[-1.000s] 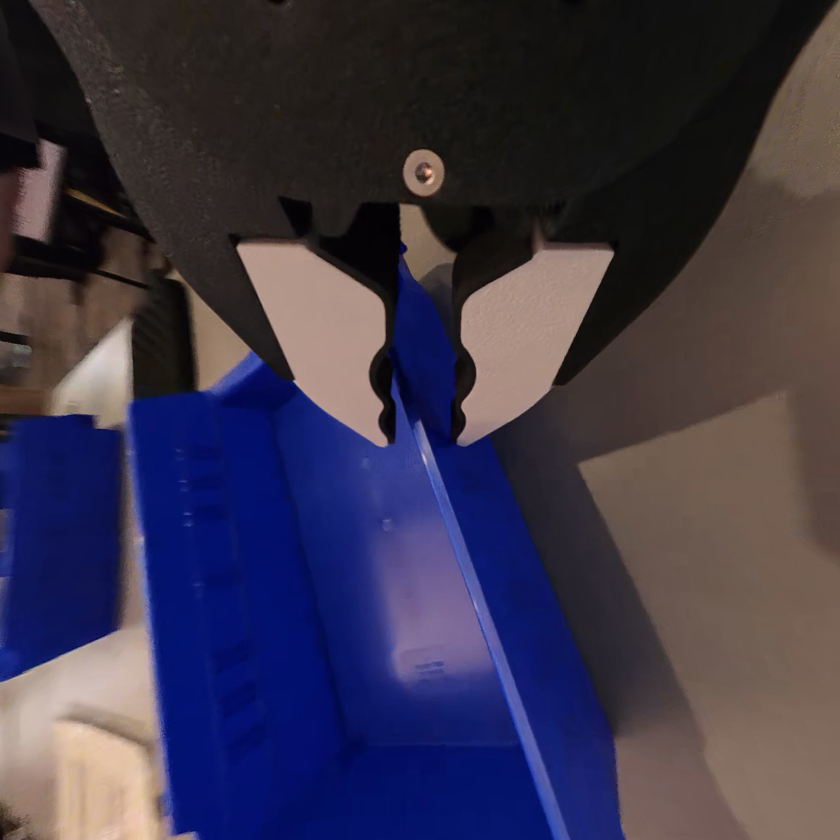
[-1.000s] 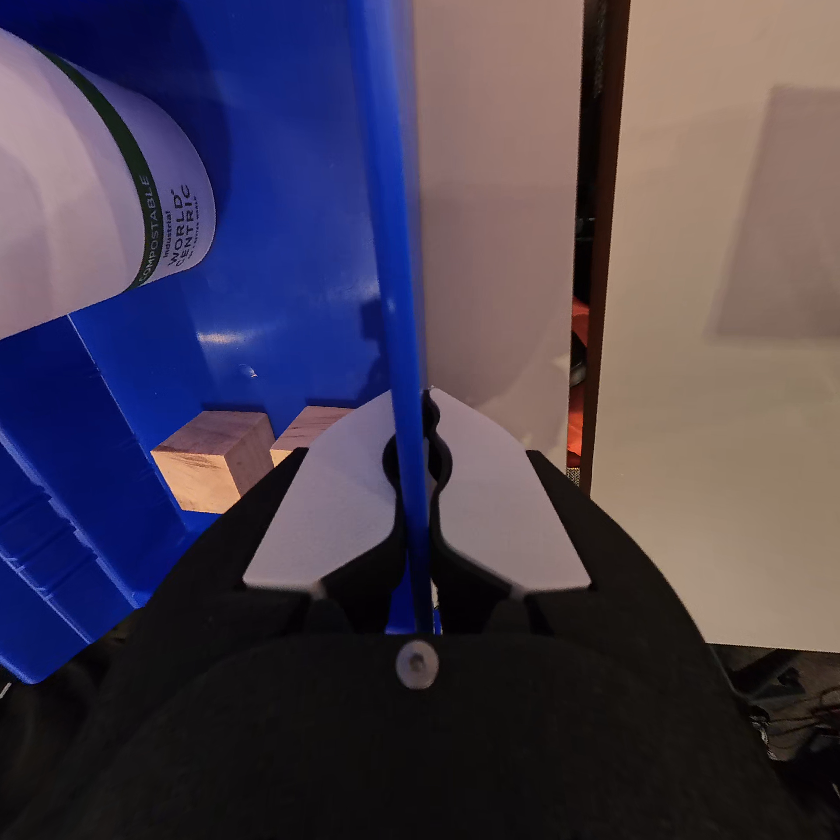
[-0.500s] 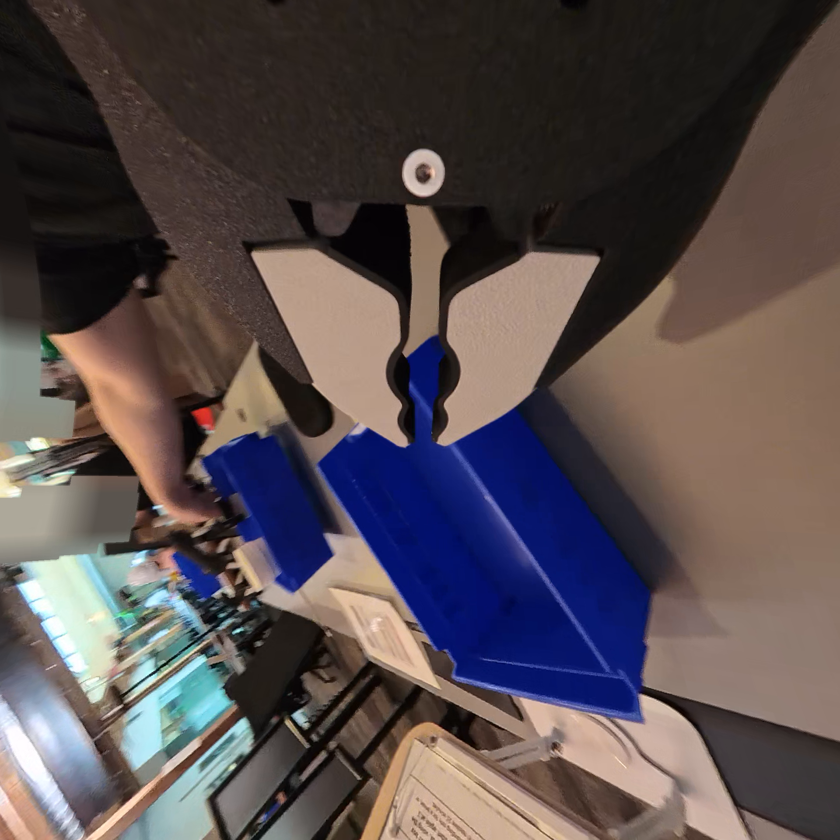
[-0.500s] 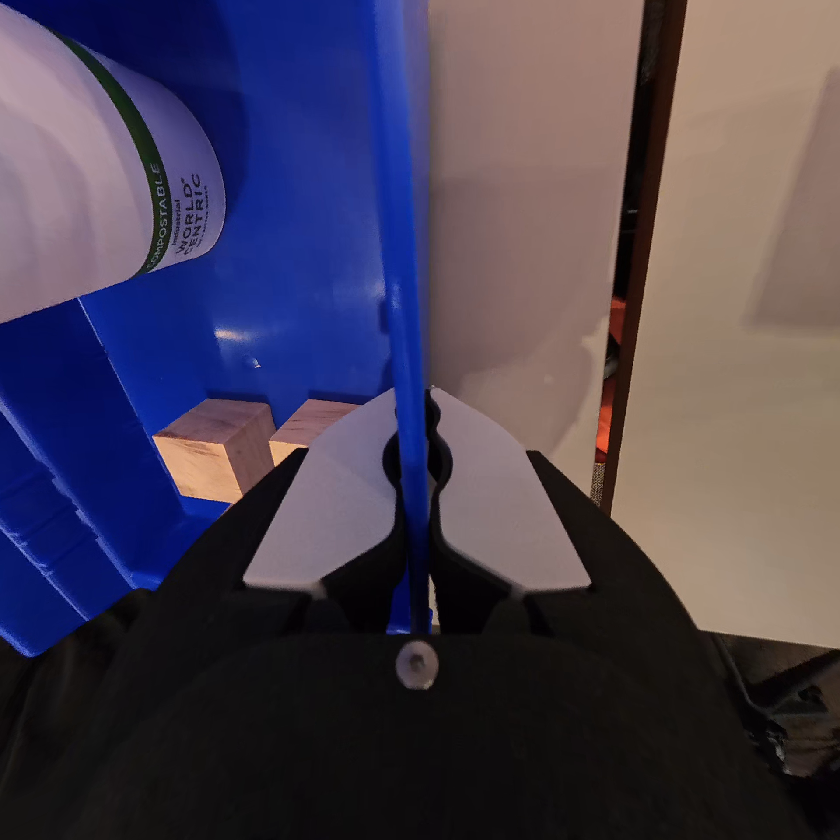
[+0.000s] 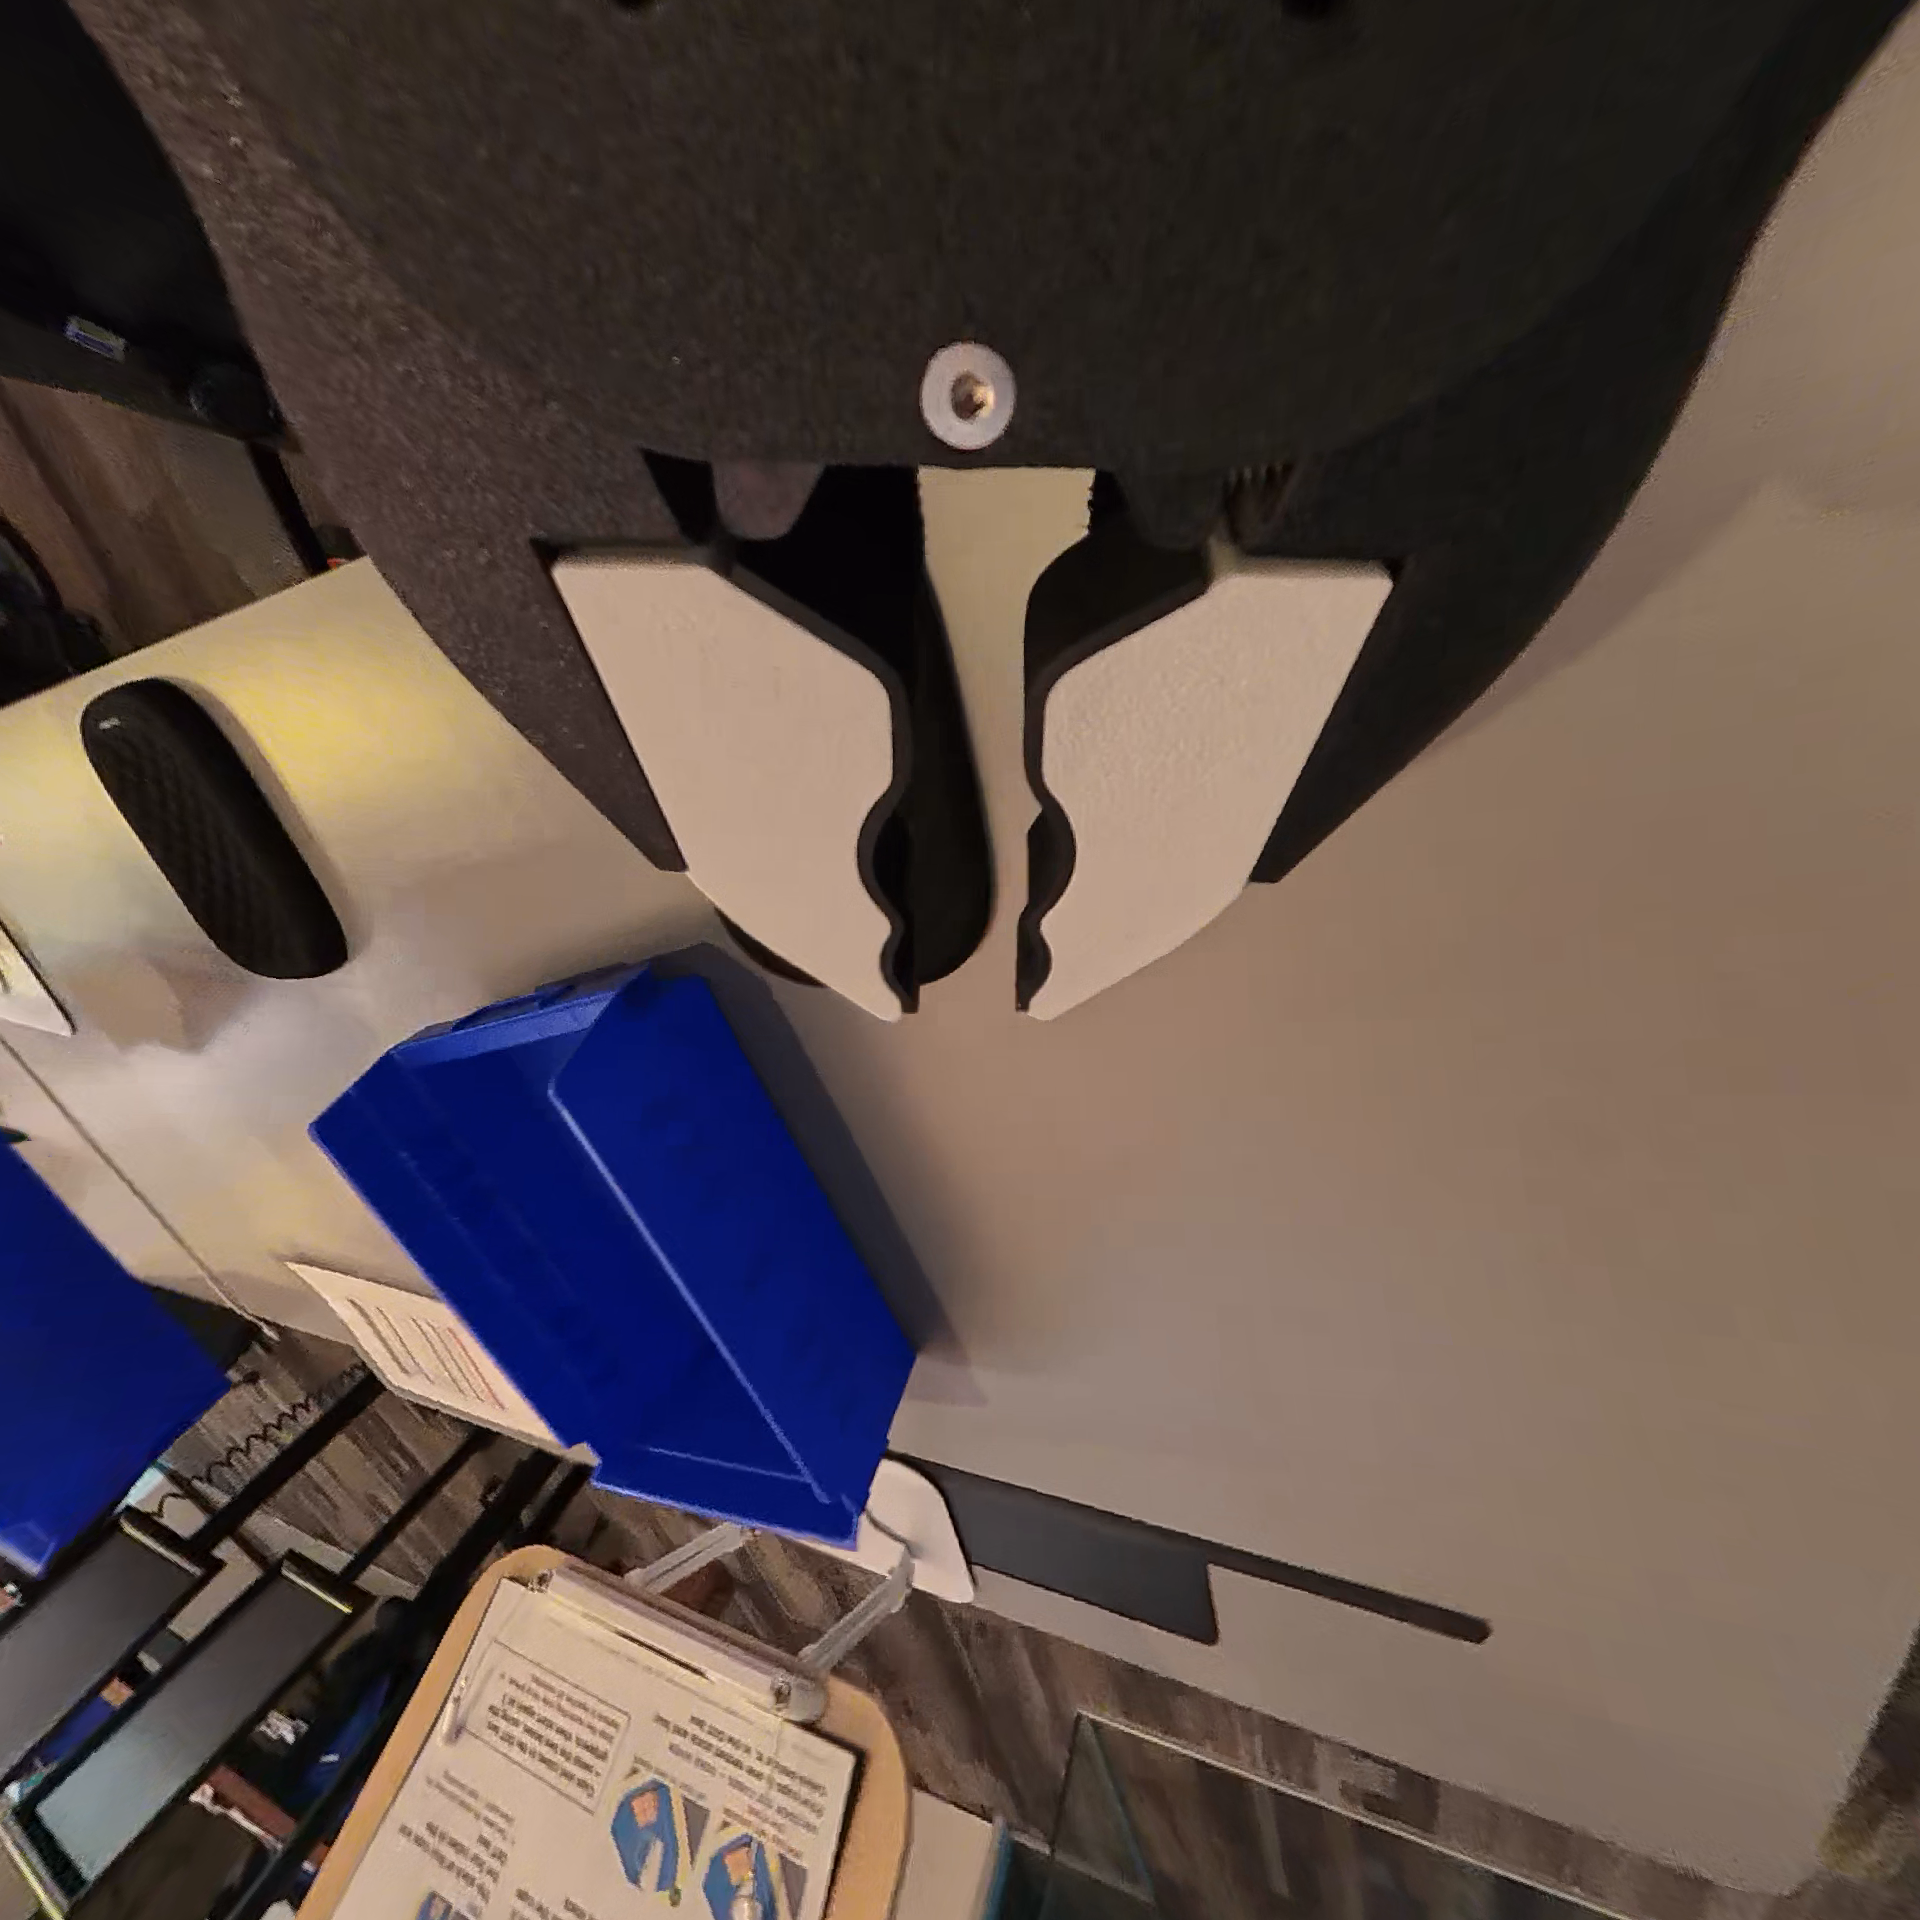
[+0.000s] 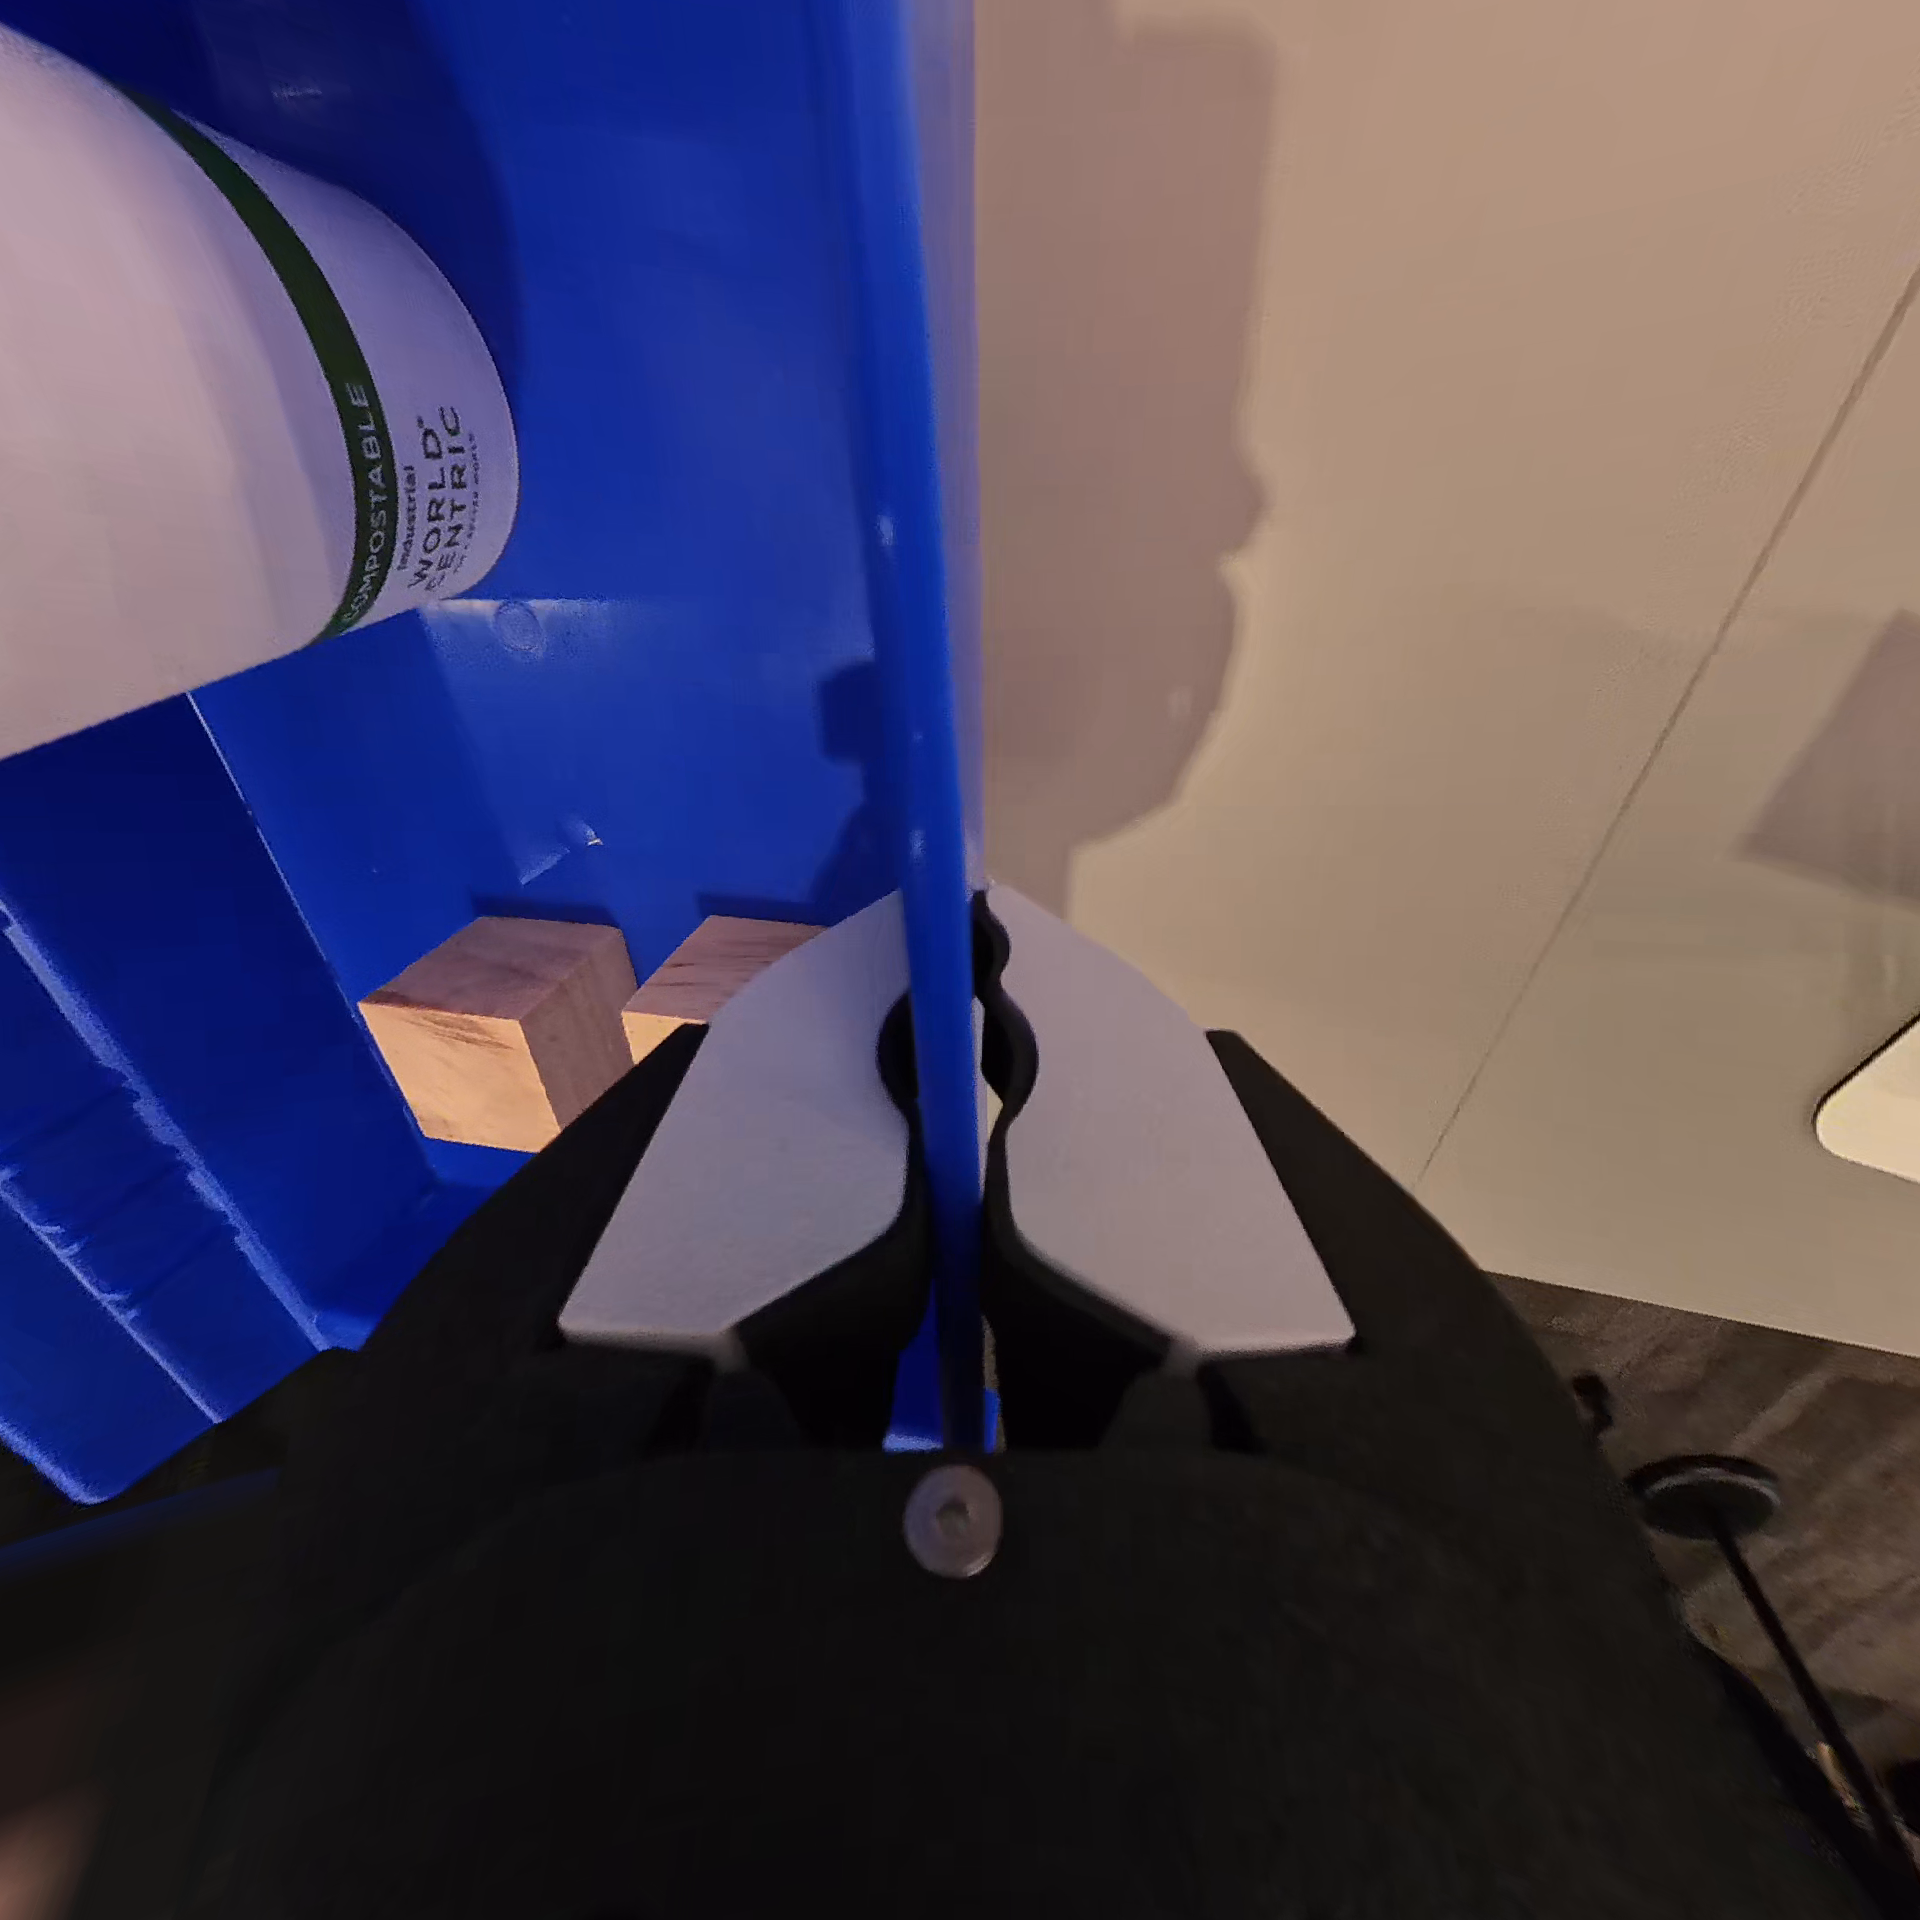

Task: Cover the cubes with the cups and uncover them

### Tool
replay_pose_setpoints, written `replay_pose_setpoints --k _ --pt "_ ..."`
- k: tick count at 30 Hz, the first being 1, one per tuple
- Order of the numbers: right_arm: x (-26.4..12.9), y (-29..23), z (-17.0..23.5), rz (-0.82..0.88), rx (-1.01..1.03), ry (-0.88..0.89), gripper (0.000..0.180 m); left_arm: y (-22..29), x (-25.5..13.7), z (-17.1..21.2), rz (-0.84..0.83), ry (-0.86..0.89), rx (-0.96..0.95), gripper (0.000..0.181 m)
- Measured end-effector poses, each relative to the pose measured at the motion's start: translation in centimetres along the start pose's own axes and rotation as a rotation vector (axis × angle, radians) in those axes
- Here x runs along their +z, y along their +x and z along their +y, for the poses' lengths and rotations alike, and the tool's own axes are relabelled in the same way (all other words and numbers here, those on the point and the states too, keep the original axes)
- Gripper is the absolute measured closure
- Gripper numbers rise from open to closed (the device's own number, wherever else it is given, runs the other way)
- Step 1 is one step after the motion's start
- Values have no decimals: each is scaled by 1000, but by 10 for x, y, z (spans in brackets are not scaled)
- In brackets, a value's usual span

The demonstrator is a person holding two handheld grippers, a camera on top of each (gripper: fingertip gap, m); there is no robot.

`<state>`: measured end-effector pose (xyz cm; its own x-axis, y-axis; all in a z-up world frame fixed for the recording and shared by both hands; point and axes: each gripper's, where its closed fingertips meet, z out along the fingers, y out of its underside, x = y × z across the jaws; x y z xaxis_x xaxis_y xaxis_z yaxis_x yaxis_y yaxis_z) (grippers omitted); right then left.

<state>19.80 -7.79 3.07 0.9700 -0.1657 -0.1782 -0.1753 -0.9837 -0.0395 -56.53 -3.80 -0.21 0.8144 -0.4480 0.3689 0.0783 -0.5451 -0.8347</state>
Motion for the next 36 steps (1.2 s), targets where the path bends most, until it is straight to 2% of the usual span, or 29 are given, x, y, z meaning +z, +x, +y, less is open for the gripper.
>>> replay_pose_setpoints --k 6,13,18,23,29,33,36 --pt "-9 -140 -43 -20 -153 -11 175 -23 -11 27 -20 9 -44 163" --pt "35 -331 -84 -144 -341 -41 175 -53 -34 37 -73 35 -73 162" --pt "69 -459 -102 -175 -493 -74 175 -67 -56 40 -121 35 -44 151" --pt "93 -566 -116 -177 -626 -64 175 -91 -75 42 -210 47 -55 129" --pt "152 -649 -121 -184 -700 -68 175 -101 -84 38 -215 99 -102 115" --pt "195 -668 -118 -173 -699 -108 175 -114 -95 35 -386 158 -24 108" --pt "221 -669 -116 -169 -671 -139 175 -104 -89 42 -354 127 -19 104"
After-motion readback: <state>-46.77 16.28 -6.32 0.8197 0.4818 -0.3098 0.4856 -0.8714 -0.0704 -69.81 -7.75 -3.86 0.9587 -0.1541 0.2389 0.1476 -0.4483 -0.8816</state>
